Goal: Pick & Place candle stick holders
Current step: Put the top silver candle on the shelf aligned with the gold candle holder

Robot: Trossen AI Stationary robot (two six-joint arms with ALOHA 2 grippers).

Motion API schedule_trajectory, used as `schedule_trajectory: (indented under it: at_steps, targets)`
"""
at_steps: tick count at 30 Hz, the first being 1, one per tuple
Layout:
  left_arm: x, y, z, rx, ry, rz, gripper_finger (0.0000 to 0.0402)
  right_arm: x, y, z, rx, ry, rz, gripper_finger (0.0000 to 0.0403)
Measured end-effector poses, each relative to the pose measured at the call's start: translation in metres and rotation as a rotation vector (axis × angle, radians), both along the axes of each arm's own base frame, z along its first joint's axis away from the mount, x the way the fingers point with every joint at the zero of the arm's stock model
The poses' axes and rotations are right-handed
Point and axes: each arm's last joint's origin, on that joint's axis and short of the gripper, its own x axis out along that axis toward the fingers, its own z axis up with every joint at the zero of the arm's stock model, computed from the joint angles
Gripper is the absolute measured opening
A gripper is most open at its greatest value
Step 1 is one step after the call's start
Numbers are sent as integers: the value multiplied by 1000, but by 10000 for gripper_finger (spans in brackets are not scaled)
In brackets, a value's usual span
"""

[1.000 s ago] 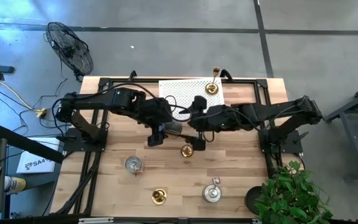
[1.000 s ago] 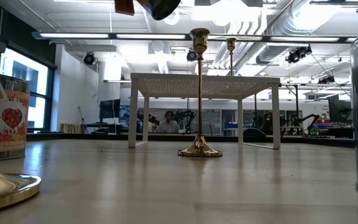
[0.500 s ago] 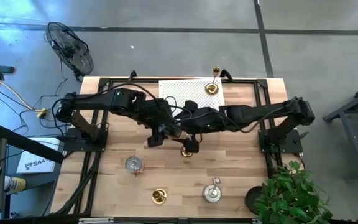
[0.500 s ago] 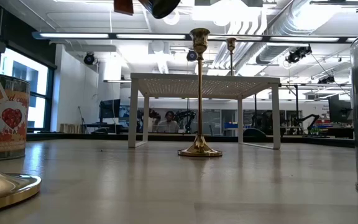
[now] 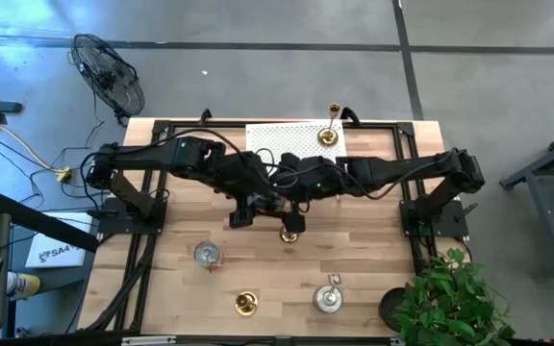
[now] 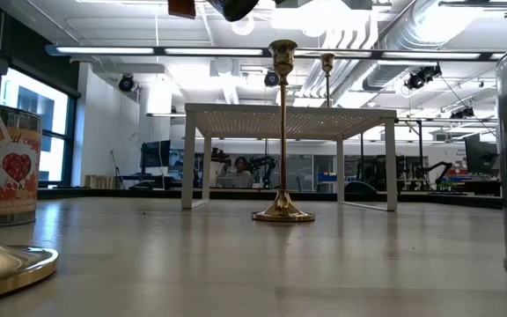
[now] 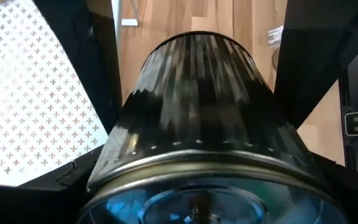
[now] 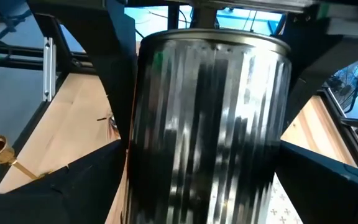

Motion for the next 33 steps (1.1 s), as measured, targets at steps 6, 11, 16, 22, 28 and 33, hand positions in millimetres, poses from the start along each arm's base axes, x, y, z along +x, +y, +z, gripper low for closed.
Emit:
schedule_trajectory:
  at_steps: [6, 11, 16, 22, 28, 33]
  targets:
    - [0, 0, 0, 1, 1, -1, 351, 3, 1, -4, 8, 11, 11, 371]
    - [0, 0, 0, 3, 6, 5, 351, 5, 0, -6, 11, 17, 14, 344]
    - [0, 0, 0, 4, 6, 6, 351, 6, -2, -7, 12, 21, 17, 344]
    - [0, 0, 0, -3, 5, 14, 351, 6, -1, -7, 13, 24, 21, 344]
    - [0, 0, 0, -2, 5, 18, 372, 6, -1, -8, 12, 28, 22, 344]
    - [-1, 1, -1, 50, 4, 40, 350, 6, -2, -9, 1, 38, 24, 344]
